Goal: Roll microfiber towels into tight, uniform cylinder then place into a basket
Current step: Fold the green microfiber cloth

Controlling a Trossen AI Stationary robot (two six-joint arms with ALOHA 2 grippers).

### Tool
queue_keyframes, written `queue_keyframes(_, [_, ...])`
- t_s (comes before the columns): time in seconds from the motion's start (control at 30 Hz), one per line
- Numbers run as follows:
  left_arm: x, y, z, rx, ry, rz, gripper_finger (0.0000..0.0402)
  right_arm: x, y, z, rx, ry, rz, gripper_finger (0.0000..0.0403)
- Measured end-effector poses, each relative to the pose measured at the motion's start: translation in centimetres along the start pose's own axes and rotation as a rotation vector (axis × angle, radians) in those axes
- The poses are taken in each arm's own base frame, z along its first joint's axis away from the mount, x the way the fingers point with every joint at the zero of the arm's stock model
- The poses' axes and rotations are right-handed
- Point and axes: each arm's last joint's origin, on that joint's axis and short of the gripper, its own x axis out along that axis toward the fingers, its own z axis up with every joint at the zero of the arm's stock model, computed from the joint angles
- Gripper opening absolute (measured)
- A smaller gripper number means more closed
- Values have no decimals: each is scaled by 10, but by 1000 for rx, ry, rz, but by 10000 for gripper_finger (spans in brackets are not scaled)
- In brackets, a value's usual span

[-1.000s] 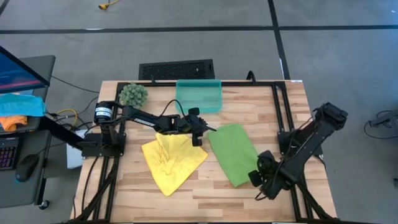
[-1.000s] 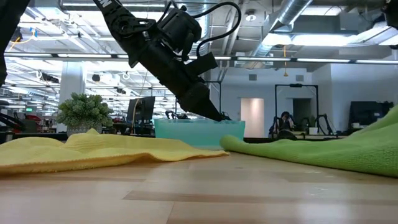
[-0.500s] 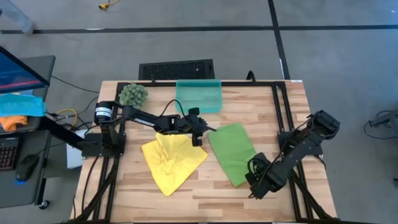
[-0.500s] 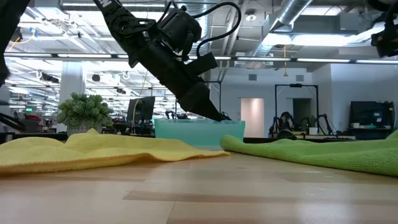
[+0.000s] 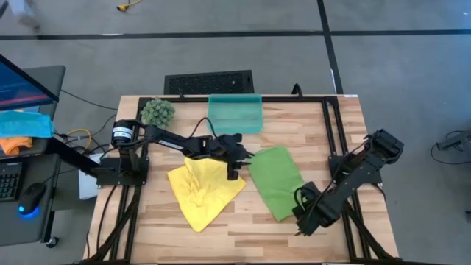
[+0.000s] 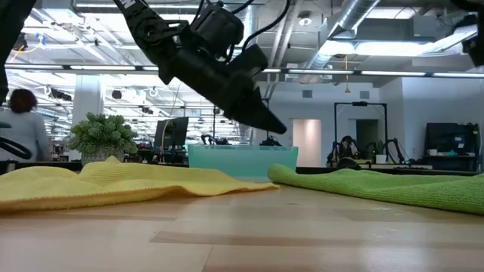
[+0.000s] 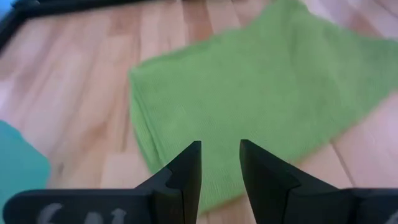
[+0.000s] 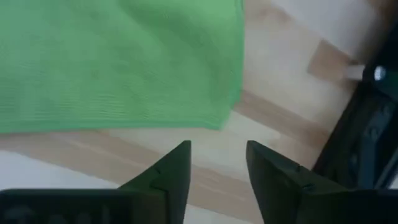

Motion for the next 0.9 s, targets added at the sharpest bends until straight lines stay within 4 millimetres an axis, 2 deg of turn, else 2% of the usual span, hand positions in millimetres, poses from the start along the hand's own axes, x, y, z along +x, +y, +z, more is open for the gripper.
queue_keyframes(0.2, [0, 0, 7, -35, -82, -44, 102, -23, -5, -1, -35, -208, -5, 184])
queue_keyframes(0.33, [0, -1, 8, -40, -89, -72, 102, -27, -7, 10, -20, -452, 18, 175])
queue_keyframes(0.43, [0, -1, 8, -68, -88, -71, 102, -24, -6, 20, -8, -540, 23, 169])
queue_keyframes(0.6, [10, -1, -1, -110, -73, -76, 102, -21, -3, 42, -70, -541, -49, 162])
queue_keyframes(0.73, [31, -1, -6, -113, -51, -87, 102, -21, -3, 56, -123, -527, -110, 157])
queue_keyframes(0.9, [43, 9, 14, -80, -64, -76, 102, -22, -8, 58, -156, -529, -175, 149])
